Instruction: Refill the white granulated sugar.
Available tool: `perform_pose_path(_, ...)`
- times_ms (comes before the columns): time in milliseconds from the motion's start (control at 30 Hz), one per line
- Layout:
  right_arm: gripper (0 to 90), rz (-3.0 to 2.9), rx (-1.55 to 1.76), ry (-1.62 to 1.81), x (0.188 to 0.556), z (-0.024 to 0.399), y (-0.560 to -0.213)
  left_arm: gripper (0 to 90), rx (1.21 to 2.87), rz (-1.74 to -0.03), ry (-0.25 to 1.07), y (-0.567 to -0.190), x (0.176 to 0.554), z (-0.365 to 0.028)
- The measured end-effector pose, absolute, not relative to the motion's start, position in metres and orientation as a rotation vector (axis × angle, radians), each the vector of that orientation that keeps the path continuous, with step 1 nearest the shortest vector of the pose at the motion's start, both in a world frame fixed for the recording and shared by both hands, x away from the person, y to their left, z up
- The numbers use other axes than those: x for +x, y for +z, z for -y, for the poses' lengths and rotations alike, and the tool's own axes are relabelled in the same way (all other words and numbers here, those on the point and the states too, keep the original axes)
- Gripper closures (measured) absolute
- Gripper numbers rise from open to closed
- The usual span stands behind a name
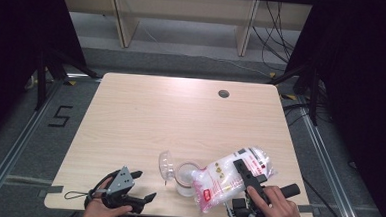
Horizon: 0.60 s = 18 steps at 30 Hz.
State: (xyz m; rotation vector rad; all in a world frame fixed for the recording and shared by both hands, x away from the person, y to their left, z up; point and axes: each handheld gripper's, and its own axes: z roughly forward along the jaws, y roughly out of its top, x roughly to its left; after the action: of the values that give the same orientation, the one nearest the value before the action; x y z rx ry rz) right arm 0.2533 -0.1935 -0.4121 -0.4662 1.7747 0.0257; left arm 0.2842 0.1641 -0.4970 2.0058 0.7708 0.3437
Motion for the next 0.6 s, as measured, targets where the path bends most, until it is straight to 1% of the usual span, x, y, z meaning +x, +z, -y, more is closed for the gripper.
perform_pose_path(67,53.5,-1.804,-0.407,0.027,0.252,0.193,-0.414,15.8,2.017,-0.750,0.367,-0.497,0.285,-0.164)
perform_pose_path(233,53.6,-1.766,-0.446,0.022,0.256,0.195,-0.409,15.8,2.017,-0.753,0.367,-0.497,0.285,-0.164)
perform_pose_path(267,53.7,-1.818,-0.325,0.038,0.252,0.199,-0.414,15.8,2.017,-0.753,0.368,-0.497,0.285,-0.164)
perform_pose_path(333,53.7,-1.773,-0.425,0.014,0.256,0.200,-0.410,15.8,2.019,-0.744,0.364,-0.497,0.286,-0.165)
perform_pose_path(433,53.8,-1.802,-0.392,-0.005,0.254,0.206,-0.410,15.8,2.039,-0.744,0.376,-0.496,0.286,-0.166)
perform_pose_path(500,53.8,-1.808,-0.355,-0.001,0.252,0.207,-0.411,15.8,2.020,-0.745,0.364,-0.497,0.286,-0.165)
perform_pose_path(533,53.8,-1.777,-0.417,-0.003,0.254,0.206,-0.409,15.8,2.018,-0.745,0.365,-0.497,0.286,-0.165)
perform_pose_path(567,53.8,-1.789,-0.379,0.010,0.252,0.207,-0.410,15.8,2.017,-0.745,0.365,-0.497,0.286,-0.165)
perform_pose_path(600,53.8,-1.799,-0.409,-0.035,0.251,0.205,-0.407,15.8,2.021,-0.748,0.367,-0.497,0.286,-0.165)
